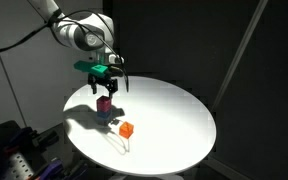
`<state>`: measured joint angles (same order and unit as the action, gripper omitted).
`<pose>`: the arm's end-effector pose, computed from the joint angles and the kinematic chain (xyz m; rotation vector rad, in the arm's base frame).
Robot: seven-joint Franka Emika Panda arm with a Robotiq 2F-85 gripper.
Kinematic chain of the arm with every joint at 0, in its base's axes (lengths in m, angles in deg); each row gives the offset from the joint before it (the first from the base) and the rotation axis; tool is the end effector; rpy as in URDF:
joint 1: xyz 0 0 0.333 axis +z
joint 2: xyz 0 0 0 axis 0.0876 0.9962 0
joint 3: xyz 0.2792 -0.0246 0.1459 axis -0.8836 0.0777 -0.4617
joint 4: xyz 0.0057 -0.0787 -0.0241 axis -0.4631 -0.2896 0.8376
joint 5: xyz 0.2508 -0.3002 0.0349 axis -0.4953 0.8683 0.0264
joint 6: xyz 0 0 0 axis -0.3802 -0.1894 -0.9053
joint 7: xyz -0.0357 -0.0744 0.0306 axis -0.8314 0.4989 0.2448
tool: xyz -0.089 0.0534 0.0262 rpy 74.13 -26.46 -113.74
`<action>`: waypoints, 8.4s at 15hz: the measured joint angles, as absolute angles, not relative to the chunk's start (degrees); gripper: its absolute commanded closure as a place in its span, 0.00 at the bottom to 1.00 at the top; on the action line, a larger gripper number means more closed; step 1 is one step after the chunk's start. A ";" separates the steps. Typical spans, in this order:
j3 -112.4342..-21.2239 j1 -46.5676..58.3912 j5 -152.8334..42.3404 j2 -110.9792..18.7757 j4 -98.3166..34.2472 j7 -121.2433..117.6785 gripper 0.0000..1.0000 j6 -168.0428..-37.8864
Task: Put the pink block on top of the orange block
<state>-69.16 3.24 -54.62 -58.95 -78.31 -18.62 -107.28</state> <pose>0.4825 -0.0292 0.2776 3.0916 0.3133 -0.1003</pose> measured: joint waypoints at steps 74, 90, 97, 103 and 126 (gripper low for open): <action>-64.97 -1.69 -52.17 -51.02 -58.18 -15.03 0.44 -92.43; -64.72 -1.85 -52.17 -50.38 -59.68 -15.03 0.69 -95.42; -64.46 -2.52 -52.17 -47.56 -60.99 -15.47 0.69 -100.13; -64.17 -3.28 -52.07 -45.02 -60.89 -17.09 0.69 -100.98; -63.51 -3.53 -51.99 -38.56 -58.36 -16.84 0.69 -102.90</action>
<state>-63.51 -3.53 -51.99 -38.56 -58.36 -16.84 -102.90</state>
